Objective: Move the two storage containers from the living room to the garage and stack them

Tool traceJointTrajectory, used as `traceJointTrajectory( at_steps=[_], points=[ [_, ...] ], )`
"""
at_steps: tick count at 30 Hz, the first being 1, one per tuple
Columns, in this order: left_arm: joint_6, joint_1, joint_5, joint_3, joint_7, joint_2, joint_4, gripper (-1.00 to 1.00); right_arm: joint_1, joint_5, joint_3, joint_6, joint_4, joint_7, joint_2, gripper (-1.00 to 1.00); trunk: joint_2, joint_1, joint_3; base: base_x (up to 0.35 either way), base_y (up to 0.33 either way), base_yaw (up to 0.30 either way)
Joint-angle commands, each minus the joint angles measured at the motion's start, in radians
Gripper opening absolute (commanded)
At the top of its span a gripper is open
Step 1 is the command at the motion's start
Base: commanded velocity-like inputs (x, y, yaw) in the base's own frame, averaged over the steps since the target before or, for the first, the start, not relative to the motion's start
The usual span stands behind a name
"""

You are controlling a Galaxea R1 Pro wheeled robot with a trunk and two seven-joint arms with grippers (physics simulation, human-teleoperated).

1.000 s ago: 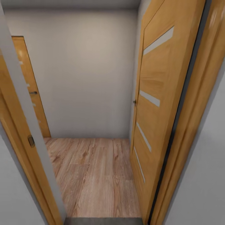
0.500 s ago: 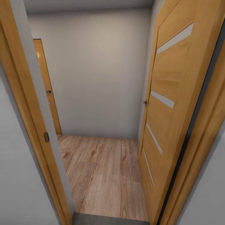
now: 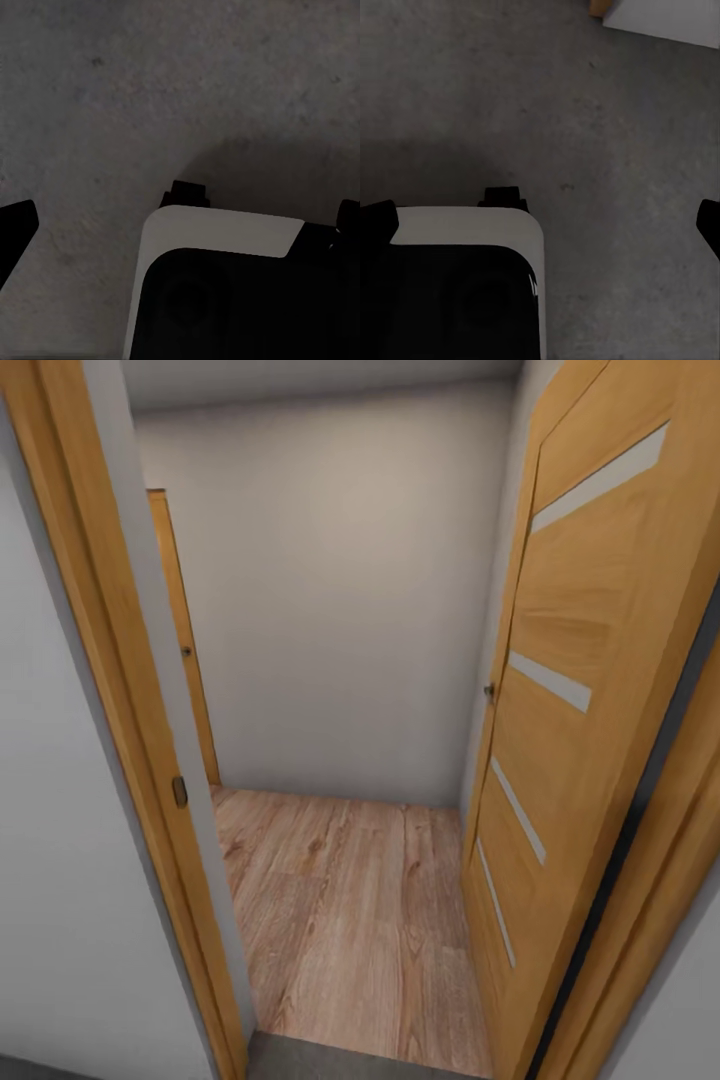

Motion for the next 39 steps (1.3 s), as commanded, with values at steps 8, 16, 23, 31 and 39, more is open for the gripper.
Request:
traceJointTrajectory(
  at_steps=[8,16,23,31,39],
  points=[
    [-0.003,-0.001,0.009,-0.008,0.002,0.0,0.001,1.0,-0.001,-0.006,0.015,0.0,0.003,0.007,0.001,1.0,-0.001,0.0,-0.001,0.0,0.0,0.018],
    [-0.002,-0.001,0.009,-0.008,0.004,0.001,0.001,1.0,-0.001,-0.006,0.017,0.003,0.003,0.011,0.001,1.0,-0.001,0.0,-0.001,0.062,0.0,0.001],
    [0.0,-0.001,0.009,-0.008,0.011,0.0,0.001,1.0,-0.001,-0.006,0.012,0.001,0.003,0.009,0.0,1.0,-0.001,0.0,-0.001,0.292,0.0,0.0],
    [-0.001,-0.001,0.009,-0.008,0.011,0.001,0.001,1.0,-0.001,-0.006,0.011,-0.001,0.003,0.008,0.0,1.0,-0.001,0.0,-0.001,0.321,0.0,0.0],
    [-0.001,-0.001,0.009,-0.008,0.01,0.001,0.001,1.0,-0.001,-0.006,0.011,-0.001,0.003,0.008,0.0,1.0,-0.001,0.0,-0.001,0.322,0.0,0.0]
  ],
)
